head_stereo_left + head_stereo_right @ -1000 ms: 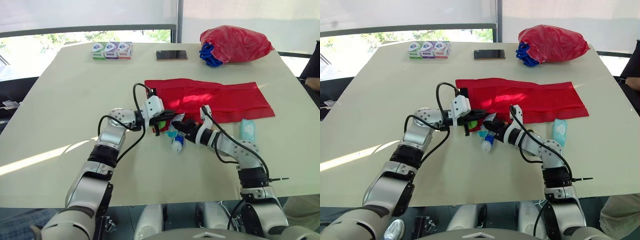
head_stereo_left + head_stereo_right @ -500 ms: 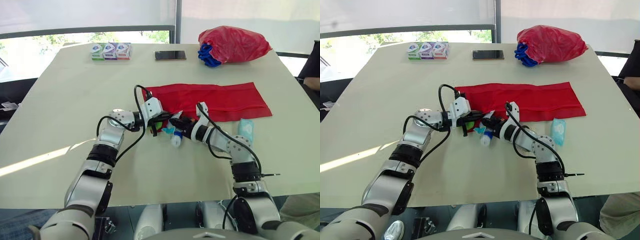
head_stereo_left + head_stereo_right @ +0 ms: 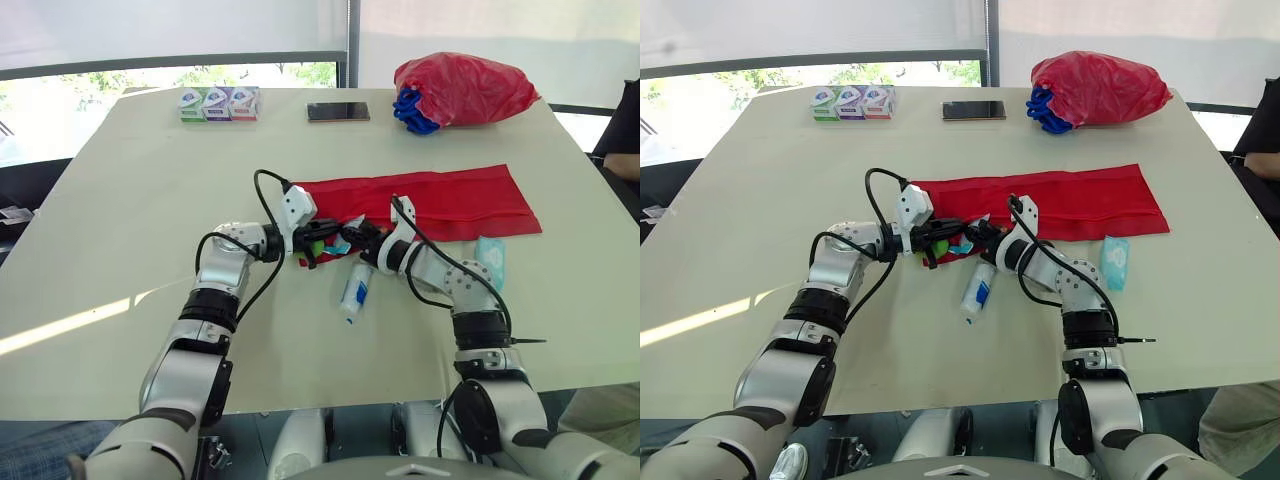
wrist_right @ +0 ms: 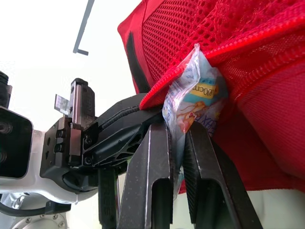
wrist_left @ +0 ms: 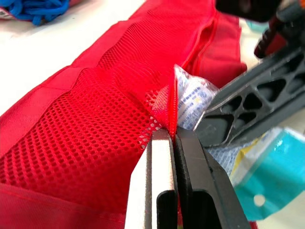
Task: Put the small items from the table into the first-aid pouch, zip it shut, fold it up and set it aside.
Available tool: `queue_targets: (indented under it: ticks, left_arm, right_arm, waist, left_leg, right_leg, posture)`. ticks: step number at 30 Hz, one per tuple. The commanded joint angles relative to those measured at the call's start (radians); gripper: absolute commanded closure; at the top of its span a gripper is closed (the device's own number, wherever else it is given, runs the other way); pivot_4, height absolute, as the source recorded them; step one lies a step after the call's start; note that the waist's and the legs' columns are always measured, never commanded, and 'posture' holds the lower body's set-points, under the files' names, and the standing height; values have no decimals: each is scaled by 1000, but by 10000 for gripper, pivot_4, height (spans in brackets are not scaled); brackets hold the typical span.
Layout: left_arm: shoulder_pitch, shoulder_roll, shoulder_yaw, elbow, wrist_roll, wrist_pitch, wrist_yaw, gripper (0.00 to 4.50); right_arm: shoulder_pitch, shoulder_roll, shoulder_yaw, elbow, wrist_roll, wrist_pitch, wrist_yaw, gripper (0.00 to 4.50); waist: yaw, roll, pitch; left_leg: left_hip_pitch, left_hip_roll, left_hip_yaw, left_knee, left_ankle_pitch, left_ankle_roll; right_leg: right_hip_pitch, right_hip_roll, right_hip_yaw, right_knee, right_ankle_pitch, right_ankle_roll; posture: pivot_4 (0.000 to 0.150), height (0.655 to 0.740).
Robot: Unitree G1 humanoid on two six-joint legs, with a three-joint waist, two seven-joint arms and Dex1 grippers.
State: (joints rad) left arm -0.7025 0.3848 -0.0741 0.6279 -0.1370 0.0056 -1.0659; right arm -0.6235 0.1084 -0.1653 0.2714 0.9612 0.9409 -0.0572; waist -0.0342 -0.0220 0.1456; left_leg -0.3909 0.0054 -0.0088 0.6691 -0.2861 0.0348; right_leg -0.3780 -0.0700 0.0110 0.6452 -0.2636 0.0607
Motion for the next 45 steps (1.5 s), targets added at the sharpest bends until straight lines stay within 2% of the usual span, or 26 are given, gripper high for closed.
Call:
queue_targets:
  ticks: [1, 19, 21, 22, 23, 25, 34, 45]
  left_arm:
    - [0, -43, 13, -106, -77, 55, -31, 44441]
    - [26, -56, 41, -139, -69, 92, -20, 44441]
    - [27, -56, 41, -141, -69, 93, -18, 45000]
    - [27, -57, 41, -142, -68, 93, -17, 45000]
    - [28, -57, 41, -142, -68, 93, -17, 45000]
    - [29, -56, 42, -143, -68, 93, -18, 45000]
    - [32, -55, 42, -134, -62, 87, -21, 45000]
    - [31, -50, 37, -118, -58, 77, -28, 45000]
  right_arm:
    - [9, 13, -11, 46, -61, -16, -27, 45000]
    - [41, 26, -3, 15, -93, 4, -5, 45000]
    - [44, 19, 4, 1, -94, 9, 10, 36474]
    - [45, 18, 5, -4, -97, 13, 10, 34425]
    - [46, 16, 7, -9, -103, 18, 11, 28517]
    - [48, 11, 17, -24, -121, 25, 7, 19882]
    - [83, -40, 52, -135, -184, 85, 2, 19882]
    - [119, -97, 22, -260, -152, 218, 39, 19882]
  waist:
    - [-2, 0, 0]
    - [-3, 0, -1]
    - [-3, 0, -1]
    - [-3, 0, -1]
    - [-3, 0, -1]
    - [-3, 0, -1]
    - [3, 0, -1]
    - [7, 0, -1]
  left_leg:
    - [0, 0, 0, 0, 0, 0]
    - [0, 0, 0, 0, 0, -1]
    - [0, 0, 0, 0, 0, -1]
    - [0, 0, 0, 0, 0, -1]
    - [0, 0, 0, 0, 0, -1]
    - [-1, 0, 0, 0, 0, -1]
    - [-1, 0, -1, 0, 0, -1]
    - [-1, 0, -1, 0, 0, 0]
  right_leg:
    - [0, 0, 0, 0, 0, 0]
    - [0, 0, 0, 0, 0, 0]
    - [0, 0, 0, -1, 0, 0]
    - [0, 0, 0, -1, 0, 0]
    - [0, -1, 0, -1, 0, 0]
    - [0, -1, 0, -1, 0, 0]
    - [0, -1, 0, -2, 0, 0]
    - [0, -1, 0, -2, 0, 0]
  posture:
    - [1500, 7400]
    - [1500, 7400]
    - [1500, 7400]
    - [1500, 7400]
    - [1500, 7400]
    - [1500, 7400]
    - [1500, 7400]
    - [1500, 7400]
